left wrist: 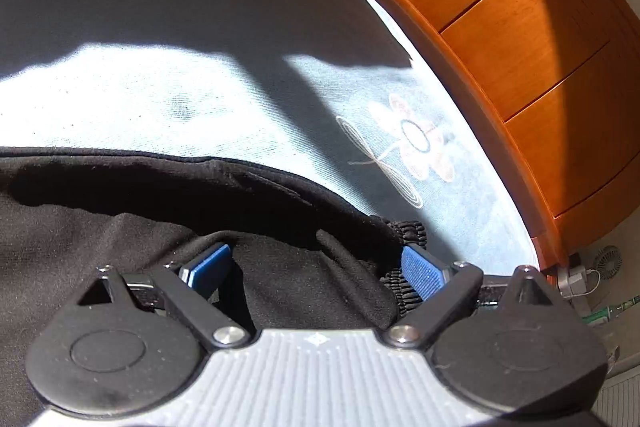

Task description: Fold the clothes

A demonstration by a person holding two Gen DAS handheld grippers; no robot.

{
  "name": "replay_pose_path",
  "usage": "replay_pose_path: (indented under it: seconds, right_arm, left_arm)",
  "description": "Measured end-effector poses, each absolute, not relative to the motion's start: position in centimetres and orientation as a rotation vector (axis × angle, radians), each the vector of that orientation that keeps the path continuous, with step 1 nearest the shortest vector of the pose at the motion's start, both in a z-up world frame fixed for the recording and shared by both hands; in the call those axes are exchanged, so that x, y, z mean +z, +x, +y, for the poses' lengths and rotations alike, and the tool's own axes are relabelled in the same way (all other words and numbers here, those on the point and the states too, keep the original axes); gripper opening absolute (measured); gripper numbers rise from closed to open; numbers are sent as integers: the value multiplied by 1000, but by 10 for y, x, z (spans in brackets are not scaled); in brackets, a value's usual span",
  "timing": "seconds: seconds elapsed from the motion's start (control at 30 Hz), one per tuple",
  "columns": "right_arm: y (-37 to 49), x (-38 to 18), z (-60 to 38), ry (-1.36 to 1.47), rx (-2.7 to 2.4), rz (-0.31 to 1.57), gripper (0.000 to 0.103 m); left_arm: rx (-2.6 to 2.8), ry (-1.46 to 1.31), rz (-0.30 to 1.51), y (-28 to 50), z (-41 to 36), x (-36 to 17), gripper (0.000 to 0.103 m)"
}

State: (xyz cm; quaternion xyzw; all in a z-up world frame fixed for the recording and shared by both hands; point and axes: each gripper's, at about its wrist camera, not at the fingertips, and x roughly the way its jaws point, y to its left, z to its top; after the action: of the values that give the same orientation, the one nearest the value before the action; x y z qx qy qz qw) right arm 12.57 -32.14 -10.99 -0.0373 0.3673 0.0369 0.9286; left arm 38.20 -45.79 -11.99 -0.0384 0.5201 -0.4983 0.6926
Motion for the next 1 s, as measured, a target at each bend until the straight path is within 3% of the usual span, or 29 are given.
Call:
replay_pose_path:
  seconds: [0.33,0.57,0.8,1.0]
  right_arm:
    - [117,-106,-324,-87,62,744,75]
    - [110,-101,-322,-93,54,734,75]
    - [112,-96,-322,-86,52,732,75]
    - [120,-101,-318,-79,69,732,75]
  left_arm:
    - [-1102,-142,1132,384,-423,-94,92]
    - [-942,-64,1106,386,-390,-110,92]
    - [-1085,-184,1173,373,-383,-95,92]
    - [-1214,-90,1264,338,-383,-122,92]
